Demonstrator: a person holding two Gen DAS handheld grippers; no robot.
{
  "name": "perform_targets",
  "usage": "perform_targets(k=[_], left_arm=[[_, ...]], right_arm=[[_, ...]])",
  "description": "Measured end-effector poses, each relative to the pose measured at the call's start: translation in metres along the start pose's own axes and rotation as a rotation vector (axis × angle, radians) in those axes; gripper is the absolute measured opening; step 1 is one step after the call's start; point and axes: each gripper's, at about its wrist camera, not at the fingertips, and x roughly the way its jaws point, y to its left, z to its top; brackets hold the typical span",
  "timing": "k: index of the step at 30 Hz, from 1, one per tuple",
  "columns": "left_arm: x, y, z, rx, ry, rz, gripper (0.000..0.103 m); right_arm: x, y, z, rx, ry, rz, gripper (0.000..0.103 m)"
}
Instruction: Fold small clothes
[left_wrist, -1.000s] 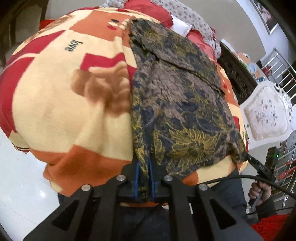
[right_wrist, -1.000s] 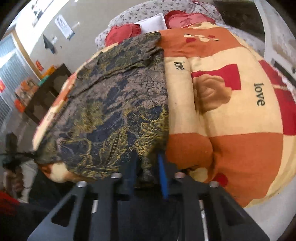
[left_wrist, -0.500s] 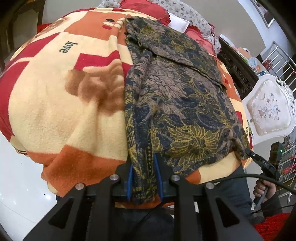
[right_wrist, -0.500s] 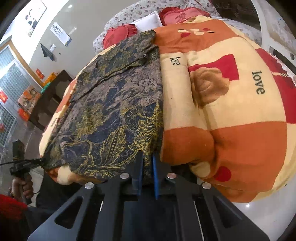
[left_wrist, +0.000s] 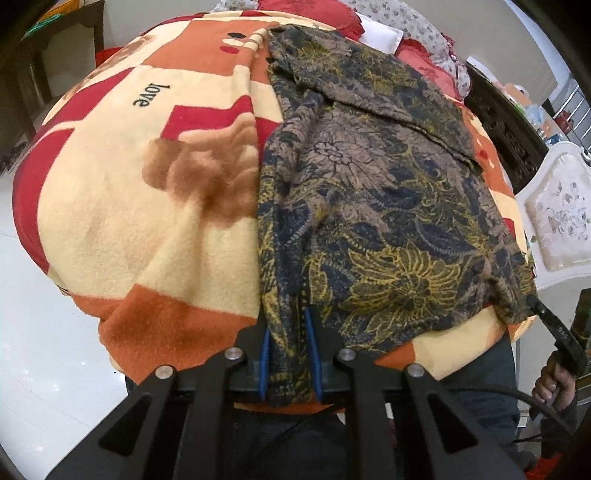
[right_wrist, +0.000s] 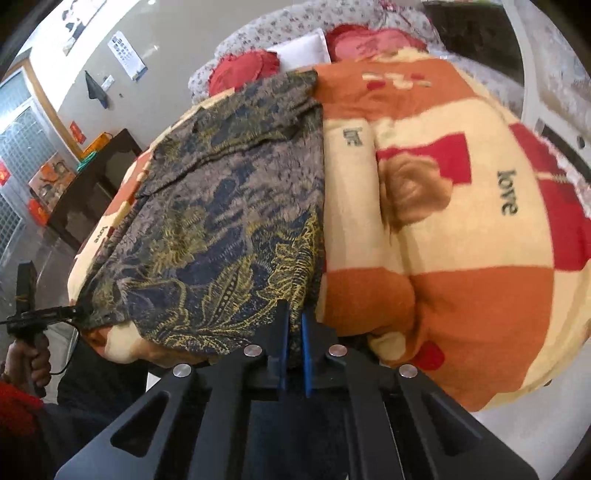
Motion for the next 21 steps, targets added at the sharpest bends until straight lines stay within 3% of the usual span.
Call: perform_targets(k=[6, 9, 11, 17, 21], left_arm=[[-0.001, 0.003, 0.0, -0.015, 0.005, -0.004, 0.009], [-0.011, 0.01, 0.002, -0.043, -0.002, -0.053, 0.006], [-0.029, 0.013, 0.005, -0.035, -0.031, -0.112, 0.005], [-0.083, 0.02, 0.013, 0.0, -0.127, -0.184, 0.005], [-0.101, 0.03, 0.003, 0.008, -0.137, -0.19, 0.005]], right_arm=[[-0.013, 0.006, 0.008, -0.014, -0.059, 0.003, 0.007], [-0.022, 0.011, 0.012, -0.023, -0.083, 0.009, 0.007], [-0.032, 0.014, 0.015, -0.029, -0.102, 0.029, 0.006], [-0.065, 0.026, 0.022, -0.073, -0.148, 0.085, 0.005], [-0.082, 0.025, 0.018, -0.061, -0.159, 0.111, 0.005]])
